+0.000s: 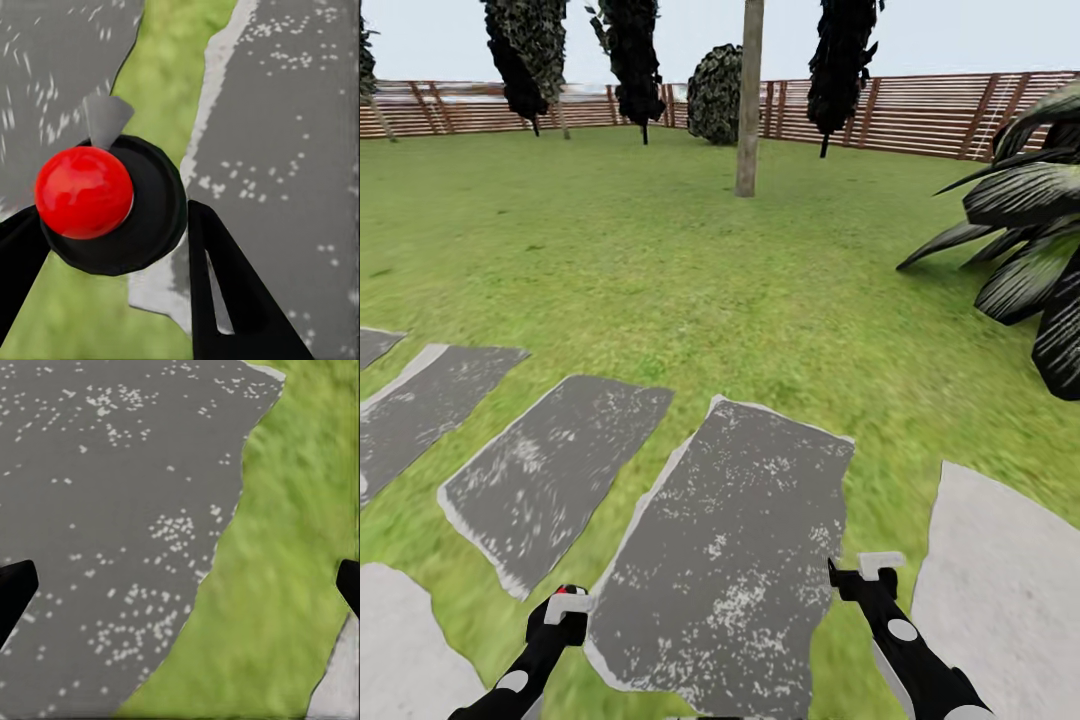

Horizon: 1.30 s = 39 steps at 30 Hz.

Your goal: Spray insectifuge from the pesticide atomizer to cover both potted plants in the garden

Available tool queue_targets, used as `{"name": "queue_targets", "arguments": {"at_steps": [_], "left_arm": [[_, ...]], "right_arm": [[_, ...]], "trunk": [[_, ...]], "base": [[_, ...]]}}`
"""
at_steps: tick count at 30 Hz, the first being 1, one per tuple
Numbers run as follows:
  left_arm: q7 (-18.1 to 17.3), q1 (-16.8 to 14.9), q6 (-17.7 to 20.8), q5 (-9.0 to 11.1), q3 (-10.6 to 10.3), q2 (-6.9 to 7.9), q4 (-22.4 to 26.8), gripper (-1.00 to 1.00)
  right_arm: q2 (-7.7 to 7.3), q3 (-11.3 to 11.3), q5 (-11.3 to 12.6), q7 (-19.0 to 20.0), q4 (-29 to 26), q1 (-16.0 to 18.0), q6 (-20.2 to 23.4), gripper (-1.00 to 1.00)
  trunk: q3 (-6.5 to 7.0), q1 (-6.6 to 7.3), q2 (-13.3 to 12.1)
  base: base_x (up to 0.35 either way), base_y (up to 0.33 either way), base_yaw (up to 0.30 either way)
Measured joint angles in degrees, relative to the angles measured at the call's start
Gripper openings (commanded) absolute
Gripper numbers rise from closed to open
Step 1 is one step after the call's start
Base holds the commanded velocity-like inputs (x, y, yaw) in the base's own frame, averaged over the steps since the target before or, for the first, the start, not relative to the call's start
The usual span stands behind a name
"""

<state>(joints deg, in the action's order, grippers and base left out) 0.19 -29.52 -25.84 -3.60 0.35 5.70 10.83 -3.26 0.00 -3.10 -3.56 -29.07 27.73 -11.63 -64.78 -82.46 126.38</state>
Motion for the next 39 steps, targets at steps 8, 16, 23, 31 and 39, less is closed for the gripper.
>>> {"name": "queue_targets", "arguments": {"at_steps": [8, 16, 23, 31, 39], "left_arm": [[0.00, 0.00, 0.00, 0.02, 0.02, 0.04, 0.00, -1.00], [0.00, 0.00, -0.14, 0.02, 0.00, 0.09, 0.00, -1.00], [0.08, 0.00, -0.09, -0.02, 0.01, 0.08, 0.00, -1.00], [0.16, 0.00, -0.09, 0.00, -0.01, 0.05, 0.00, -1.00], [0.16, 0.00, -0.09, 0.00, -0.03, 0.06, 0.00, -1.00]], "right_arm": [[0.00, 0.00, 0.00, 0.00, 0.00, 0.00, 0.00, 1.00], [0.00, 0.00, 0.00, 0.00, 0.00, 0.00, 0.00, 1.00], [0.00, 0.00, 0.00, 0.00, 0.00, 0.00, 0.00, 1.00], [0.00, 0.00, 0.00, 0.00, 0.00, 0.00, 0.01, 1.00], [0.00, 0.00, 0.00, -0.01, 0.00, 0.00, 0.00, 1.00]], "trunk": [[0.41, 0.00, 0.00], [0.73, 0.00, 0.00], [0.82, 0.00, 0.00], [0.82, 0.00, 0.00], [0.82, 0.00, 0.00]], "base": [[0.000, 0.000, -0.262], [0.000, 0.000, -0.278], [0.000, 0.000, -0.293], [0.000, 0.000, -0.298], [0.000, 0.000, -0.299]]}}
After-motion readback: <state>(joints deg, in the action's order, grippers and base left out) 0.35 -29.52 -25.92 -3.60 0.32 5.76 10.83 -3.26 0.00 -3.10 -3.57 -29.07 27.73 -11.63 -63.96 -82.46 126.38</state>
